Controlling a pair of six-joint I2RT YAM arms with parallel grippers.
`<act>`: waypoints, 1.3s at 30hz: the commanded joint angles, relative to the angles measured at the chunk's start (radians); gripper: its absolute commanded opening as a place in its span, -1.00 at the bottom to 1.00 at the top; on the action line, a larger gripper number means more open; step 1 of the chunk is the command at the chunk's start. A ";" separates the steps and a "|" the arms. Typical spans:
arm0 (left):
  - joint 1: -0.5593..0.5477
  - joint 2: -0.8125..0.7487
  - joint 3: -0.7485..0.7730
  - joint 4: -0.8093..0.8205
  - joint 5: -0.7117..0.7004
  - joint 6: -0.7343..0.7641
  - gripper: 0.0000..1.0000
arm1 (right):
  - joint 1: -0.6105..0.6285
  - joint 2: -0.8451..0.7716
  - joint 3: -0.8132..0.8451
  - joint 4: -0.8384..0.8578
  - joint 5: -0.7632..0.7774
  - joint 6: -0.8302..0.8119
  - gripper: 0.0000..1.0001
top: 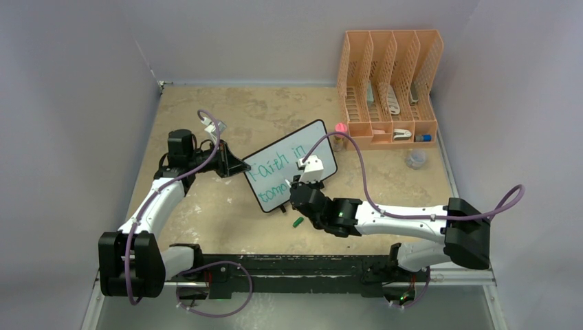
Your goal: Write a sentence on the whiteboard
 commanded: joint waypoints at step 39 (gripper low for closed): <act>-0.014 0.000 0.014 -0.046 -0.048 0.032 -1.00 | -0.007 0.010 -0.047 -0.065 -0.023 0.094 -1.00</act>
